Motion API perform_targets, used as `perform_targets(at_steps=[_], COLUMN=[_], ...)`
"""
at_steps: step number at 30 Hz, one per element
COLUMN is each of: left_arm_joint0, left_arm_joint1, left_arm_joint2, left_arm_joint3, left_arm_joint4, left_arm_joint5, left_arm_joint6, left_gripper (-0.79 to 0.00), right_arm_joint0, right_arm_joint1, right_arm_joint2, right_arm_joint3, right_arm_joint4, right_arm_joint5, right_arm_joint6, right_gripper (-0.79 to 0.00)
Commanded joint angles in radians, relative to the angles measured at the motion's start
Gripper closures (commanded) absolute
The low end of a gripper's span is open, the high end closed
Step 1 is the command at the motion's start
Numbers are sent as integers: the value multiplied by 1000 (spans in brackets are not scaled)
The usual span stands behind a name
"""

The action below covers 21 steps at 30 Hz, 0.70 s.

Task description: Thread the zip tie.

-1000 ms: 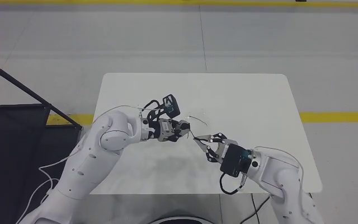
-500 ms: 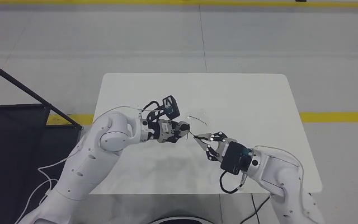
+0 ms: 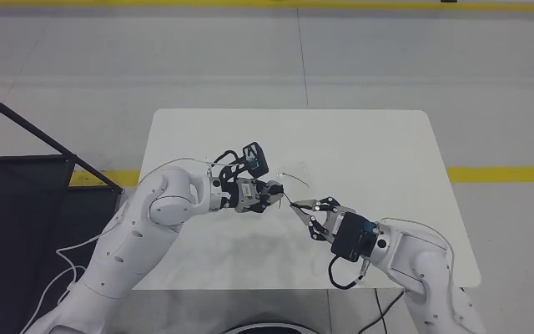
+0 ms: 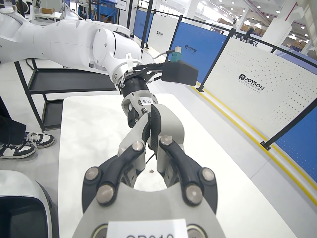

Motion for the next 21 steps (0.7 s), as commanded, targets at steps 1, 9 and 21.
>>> perform_targets(at_steps=[1, 9, 21], left_arm_joint0=[-1, -3, -4], left_arm_joint1=[1, 5, 10], left_arm_joint2=[1, 10, 18], left_arm_joint3=[0, -4, -9], left_arm_joint4=[0, 7, 13], left_arm_joint5=[1, -10, -14], left_arm_joint6=[1, 0, 4], left_gripper=[0, 0, 0], right_arm_joint0=[1, 9, -13], right_arm_joint1=[1, 5, 8], right_arm_joint2=[-1, -10, -12], right_arm_joint3=[1, 6, -11], right_arm_joint4=[2, 4, -25], right_arm_joint5=[-1, 12, 113], right_arm_joint6=[0, 7, -2], right_gripper=[0, 0, 0])
